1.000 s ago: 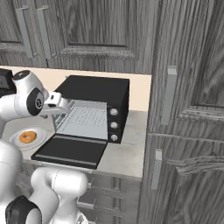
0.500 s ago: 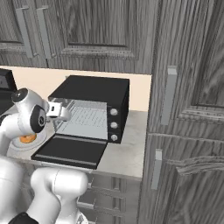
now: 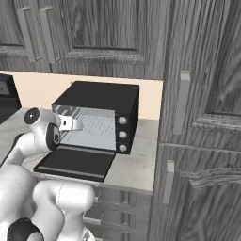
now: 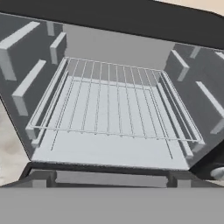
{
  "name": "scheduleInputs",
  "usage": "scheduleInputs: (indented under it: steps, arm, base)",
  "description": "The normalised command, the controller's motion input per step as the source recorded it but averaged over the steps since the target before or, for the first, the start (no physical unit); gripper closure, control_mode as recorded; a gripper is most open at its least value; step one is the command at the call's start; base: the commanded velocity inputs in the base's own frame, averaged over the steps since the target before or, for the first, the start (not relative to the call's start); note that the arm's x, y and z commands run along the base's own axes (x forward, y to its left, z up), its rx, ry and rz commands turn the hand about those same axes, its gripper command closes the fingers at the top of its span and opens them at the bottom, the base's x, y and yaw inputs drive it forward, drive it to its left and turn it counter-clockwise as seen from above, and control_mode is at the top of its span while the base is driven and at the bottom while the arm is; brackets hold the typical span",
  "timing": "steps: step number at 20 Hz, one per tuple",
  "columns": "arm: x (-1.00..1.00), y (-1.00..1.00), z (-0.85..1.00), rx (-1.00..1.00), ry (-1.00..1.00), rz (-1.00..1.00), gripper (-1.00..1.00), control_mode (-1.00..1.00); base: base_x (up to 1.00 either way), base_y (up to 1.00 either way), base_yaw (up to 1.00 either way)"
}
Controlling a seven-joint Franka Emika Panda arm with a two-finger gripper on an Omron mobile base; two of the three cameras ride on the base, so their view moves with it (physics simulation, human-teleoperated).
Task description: Pick up the bagel from the plate, place it on the toaster oven rack, close the door, and set the timer.
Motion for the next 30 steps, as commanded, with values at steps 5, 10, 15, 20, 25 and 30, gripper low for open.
scheduleInputs:
  steps: [5, 10, 15, 20, 25, 30]
  arm:
    - [0.80, 0.02, -0.02, 0.00, 0.02, -0.02, -1.00, -1.00]
    - [0.68, 0.01, -0.14, 0.00, 0.01, -0.02, -1.00, -1.00]
    - [0.48, 0.00, -0.22, 0.00, 0.00, -0.01, -1.00, -1.00]
    - [0.27, 0.00, -0.22, 0.00, 0.00, -0.01, -1.00, -1.00]
    - [0.19, 0.00, -0.12, 0.00, 0.00, -0.02, -1.00, -1.00]
    - [0.15, 0.00, -0.08, 0.01, 0.00, -0.01, -1.00, -1.00]
  base:
    - [0.00, 0.00, 0.00]
    - [0.00, 0.00, 0.00]
    - [0.00, 0.00, 0.00]
    - [0.00, 0.00, 0.00]
    - [0.00, 0.00, 0.00]
    - [0.00, 0.00, 0.00]
